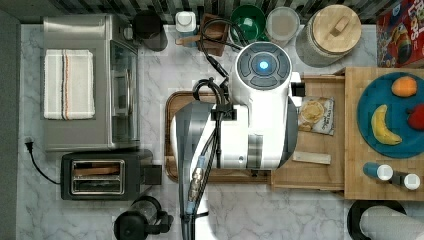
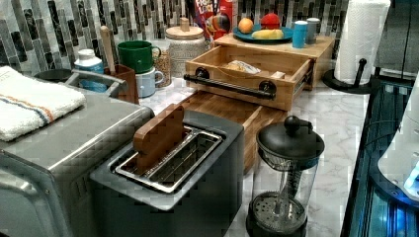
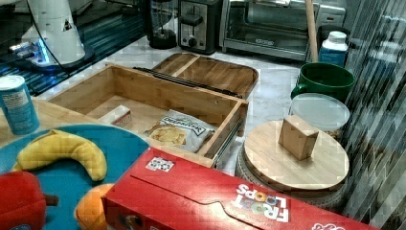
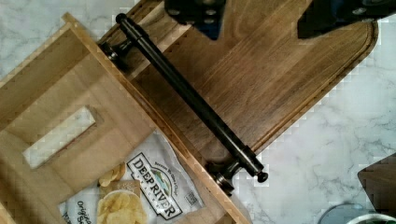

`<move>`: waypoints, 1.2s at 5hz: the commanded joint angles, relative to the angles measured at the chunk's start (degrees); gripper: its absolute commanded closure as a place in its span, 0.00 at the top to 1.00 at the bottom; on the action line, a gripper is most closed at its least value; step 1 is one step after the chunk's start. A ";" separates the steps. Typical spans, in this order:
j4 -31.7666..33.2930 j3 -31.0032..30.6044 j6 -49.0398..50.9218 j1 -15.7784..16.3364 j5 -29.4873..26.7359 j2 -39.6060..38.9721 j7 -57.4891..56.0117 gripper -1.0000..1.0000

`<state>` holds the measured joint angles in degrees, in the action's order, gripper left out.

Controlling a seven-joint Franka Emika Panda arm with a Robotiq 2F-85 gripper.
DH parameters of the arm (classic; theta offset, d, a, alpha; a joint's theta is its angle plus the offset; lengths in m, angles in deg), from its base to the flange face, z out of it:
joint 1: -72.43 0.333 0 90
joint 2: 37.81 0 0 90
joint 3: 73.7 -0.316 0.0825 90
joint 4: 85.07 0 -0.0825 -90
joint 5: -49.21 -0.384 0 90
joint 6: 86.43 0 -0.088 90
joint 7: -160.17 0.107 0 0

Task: Close the drawer.

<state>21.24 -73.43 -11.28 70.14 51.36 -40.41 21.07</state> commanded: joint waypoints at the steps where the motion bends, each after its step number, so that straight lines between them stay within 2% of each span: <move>1: 0.03 -0.05 -0.08 -0.05 0.04 -0.07 -0.65 0.00; 2: 0.02 -0.14 -0.08 -0.13 0.04 -0.07 -0.65 0.00; 3: -2.65 -2.16 5.24 -0.39 -0.66 -2.29 -2.14 1.00; 4: -2.77 -3.11 7.29 1.20 -0.86 -2.61 -7.01 1.00; 6: 3.22 -5.02 2.83 3.60 -2.18 0.12 -16.76 1.00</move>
<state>22.86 -75.84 -6.57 69.95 50.27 -43.53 9.28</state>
